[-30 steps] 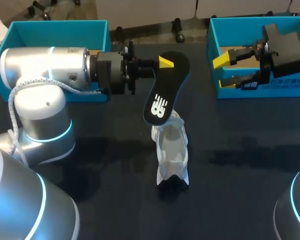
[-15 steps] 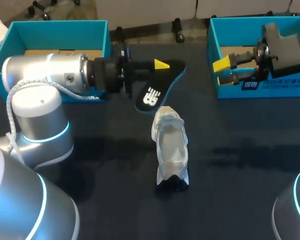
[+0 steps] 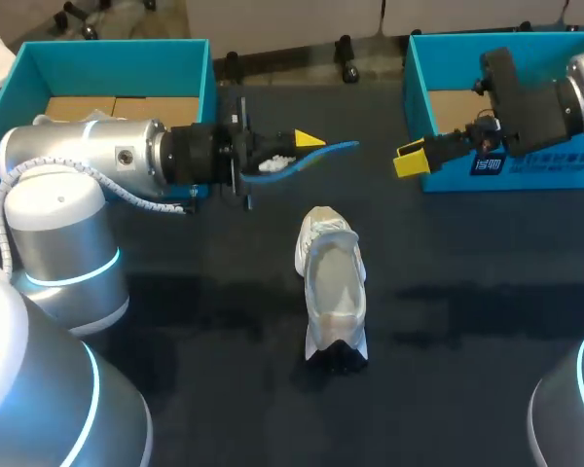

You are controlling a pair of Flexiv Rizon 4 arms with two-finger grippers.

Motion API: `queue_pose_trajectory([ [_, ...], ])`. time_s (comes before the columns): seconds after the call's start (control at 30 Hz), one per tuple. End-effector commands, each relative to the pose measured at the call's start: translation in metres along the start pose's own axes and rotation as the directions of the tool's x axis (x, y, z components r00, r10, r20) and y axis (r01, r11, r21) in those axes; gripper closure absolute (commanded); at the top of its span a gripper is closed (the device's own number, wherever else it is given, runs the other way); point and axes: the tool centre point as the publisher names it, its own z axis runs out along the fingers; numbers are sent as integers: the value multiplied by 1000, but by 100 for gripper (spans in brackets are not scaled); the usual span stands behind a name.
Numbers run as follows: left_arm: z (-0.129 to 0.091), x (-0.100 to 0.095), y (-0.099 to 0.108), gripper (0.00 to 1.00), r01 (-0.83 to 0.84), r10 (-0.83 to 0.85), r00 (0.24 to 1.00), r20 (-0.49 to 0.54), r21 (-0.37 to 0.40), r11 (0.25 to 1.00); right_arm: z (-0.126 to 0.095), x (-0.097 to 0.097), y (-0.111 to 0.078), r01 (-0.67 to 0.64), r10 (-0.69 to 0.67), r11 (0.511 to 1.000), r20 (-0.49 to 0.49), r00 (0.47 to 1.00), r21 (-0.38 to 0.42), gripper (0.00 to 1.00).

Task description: Take the shoe out of the shoebox, open the shoe tongue, remove and reinsert the insole, then place the shoe into the shoebox

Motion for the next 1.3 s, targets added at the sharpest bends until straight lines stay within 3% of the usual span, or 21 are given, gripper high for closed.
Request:
queue_pose_trajectory([
  [0.03, -3, 5, -1, 100, 60, -60, 998, 7, -14, 998, -1, 3, 8, -1, 1, 1000, 9, 1000, 28, 0],
  [0.5, -14, 33, -4, 100, 264, -266, 964, -32, -47, 963, -1, 3, 8, -1, 1, 1000, 9, 1000, 28, 0],
  [0.63, -18, 38, -3, 100, 300, -301, 954, -10, -37, 953, -2, -6, -10, 151, -150, 989, 72, 986, 1, 0],
  [0.9, -15, 50, -2, 100, 319, -320, 948, -3, -44, 947, -6, -24, -36, 401, -412, 911, 172, 895, 97, 0],
  [1.13, -13, 56, 4, 100, 337, -338, 941, 4, -57, 940, 11, -37, -48, 509, -541, 831, 111, 834, 223, 0],
  [1.3, -12, 60, 6, 100, 343, -344, 939, -2, -77, 936, 18, -39, -51, 511, -554, 815, 107, 826, 273, 0],
])
